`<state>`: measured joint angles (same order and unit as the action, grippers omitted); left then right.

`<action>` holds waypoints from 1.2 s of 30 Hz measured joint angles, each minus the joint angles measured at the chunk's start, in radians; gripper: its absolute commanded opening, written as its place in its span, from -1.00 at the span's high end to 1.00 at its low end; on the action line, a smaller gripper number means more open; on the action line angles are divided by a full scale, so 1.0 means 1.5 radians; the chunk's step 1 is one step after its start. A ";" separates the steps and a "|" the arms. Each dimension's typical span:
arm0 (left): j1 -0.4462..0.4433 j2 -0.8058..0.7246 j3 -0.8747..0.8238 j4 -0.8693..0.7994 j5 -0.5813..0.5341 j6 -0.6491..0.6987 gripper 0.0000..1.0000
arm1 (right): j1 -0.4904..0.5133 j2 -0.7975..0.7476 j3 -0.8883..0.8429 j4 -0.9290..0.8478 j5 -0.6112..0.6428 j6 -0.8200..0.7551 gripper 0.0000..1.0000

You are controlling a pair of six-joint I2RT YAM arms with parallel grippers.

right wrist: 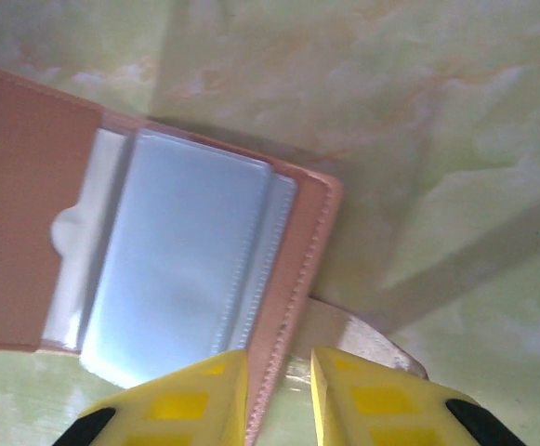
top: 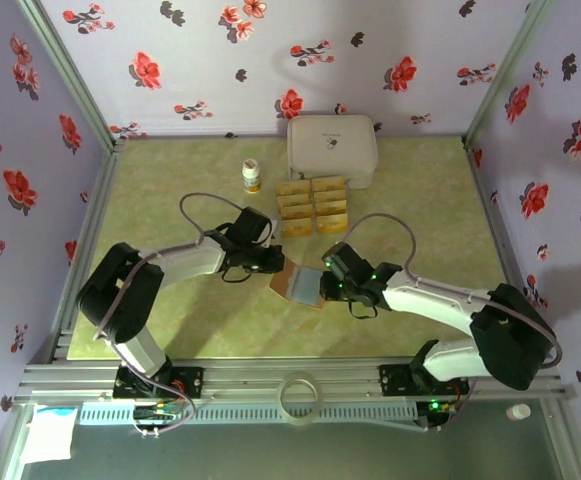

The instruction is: Put the credit cards into the card holder

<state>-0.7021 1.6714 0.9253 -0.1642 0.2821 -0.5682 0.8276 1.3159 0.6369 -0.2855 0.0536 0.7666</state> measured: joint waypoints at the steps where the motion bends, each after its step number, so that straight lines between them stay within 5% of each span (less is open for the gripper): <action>1: 0.000 -0.003 -0.005 0.001 -0.003 -0.001 1.00 | -0.003 0.001 -0.007 0.001 0.002 0.000 0.56; 14: 0.005 -0.055 -0.073 0.023 -0.073 -0.021 0.96 | -0.017 0.079 -0.024 0.090 0.006 0.003 0.60; 17: 0.009 -0.057 -0.090 0.041 -0.088 -0.031 0.65 | -0.018 0.091 -0.024 0.120 0.000 0.009 0.58; 19: 0.011 -0.057 -0.101 0.055 -0.097 -0.039 0.22 | -0.019 0.096 -0.024 0.135 -0.004 0.013 0.55; 24: 0.015 -0.057 -0.112 0.077 -0.110 -0.053 -0.35 | -0.020 0.101 -0.007 0.119 -0.016 0.014 0.46; 28: 0.016 -0.066 -0.112 0.085 -0.114 -0.050 -0.99 | -0.020 0.094 0.021 0.063 -0.018 0.009 0.32; 36: 0.032 -0.163 -0.085 0.049 -0.118 -0.021 -0.99 | -0.020 0.003 0.170 -0.119 -0.011 -0.029 0.00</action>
<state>-0.6544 1.4265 0.7975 -0.0906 0.1051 -0.5995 0.7982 1.3197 0.8913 -0.4644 0.0372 0.7227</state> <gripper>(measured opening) 0.995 0.464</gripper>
